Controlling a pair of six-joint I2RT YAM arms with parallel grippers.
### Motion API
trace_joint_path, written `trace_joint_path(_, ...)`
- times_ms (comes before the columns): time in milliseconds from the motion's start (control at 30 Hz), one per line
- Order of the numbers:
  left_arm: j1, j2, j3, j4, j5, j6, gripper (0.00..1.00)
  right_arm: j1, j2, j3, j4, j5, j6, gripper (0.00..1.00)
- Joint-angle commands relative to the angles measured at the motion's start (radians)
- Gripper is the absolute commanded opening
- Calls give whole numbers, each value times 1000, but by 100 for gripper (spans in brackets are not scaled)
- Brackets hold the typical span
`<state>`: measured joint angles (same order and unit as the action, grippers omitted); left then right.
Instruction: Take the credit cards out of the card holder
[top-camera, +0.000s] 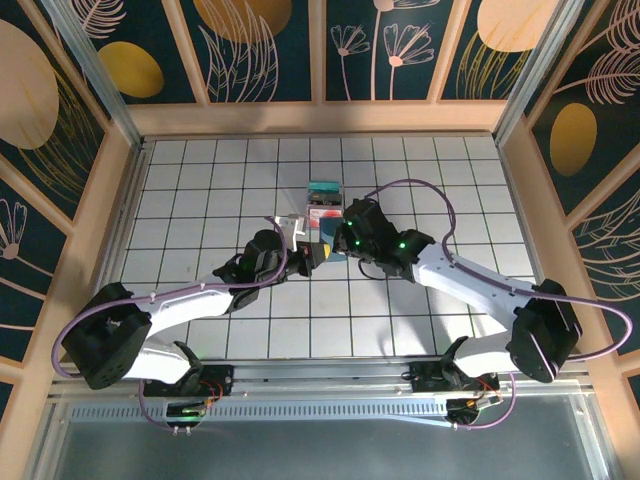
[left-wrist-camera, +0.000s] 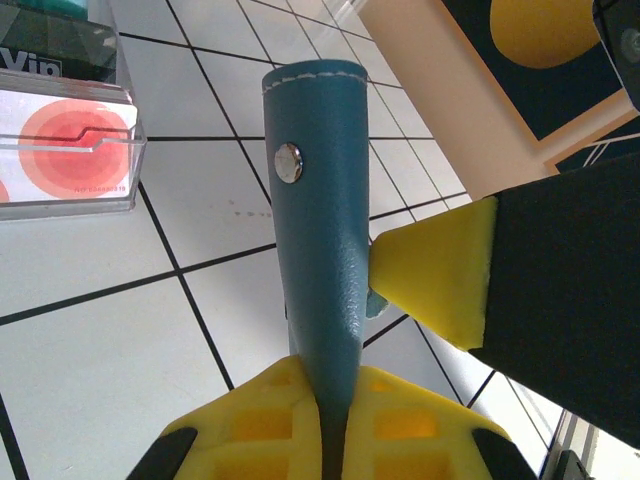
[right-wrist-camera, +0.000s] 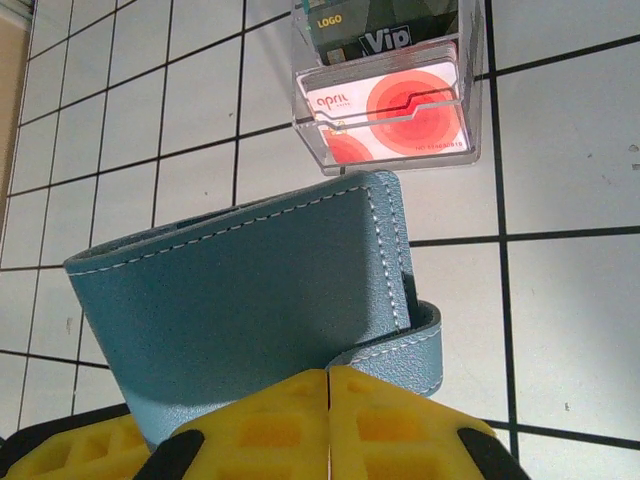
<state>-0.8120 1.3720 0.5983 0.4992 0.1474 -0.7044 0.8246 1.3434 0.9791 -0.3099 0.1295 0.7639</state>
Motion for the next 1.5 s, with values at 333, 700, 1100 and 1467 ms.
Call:
trace_joint_path(333, -3, -17, 18, 79, -6, -18, 0, -25, 23, -1, 17, -33, -41, 0)
trace_joint_path(700, -2, -35, 16, 76, -49, -29, 0, -28, 4, -9, 3, 5, -42, 0)
trace_joint_path(1100, -2, -39, 18, 76, -74, -31, 0, -57, -20, -26, 16, -17, -57, 0)
trace_joint_path(1467, -3, -36, 18, 75, -86, -36, 0, -90, -56, -61, 43, -41, -52, 0)
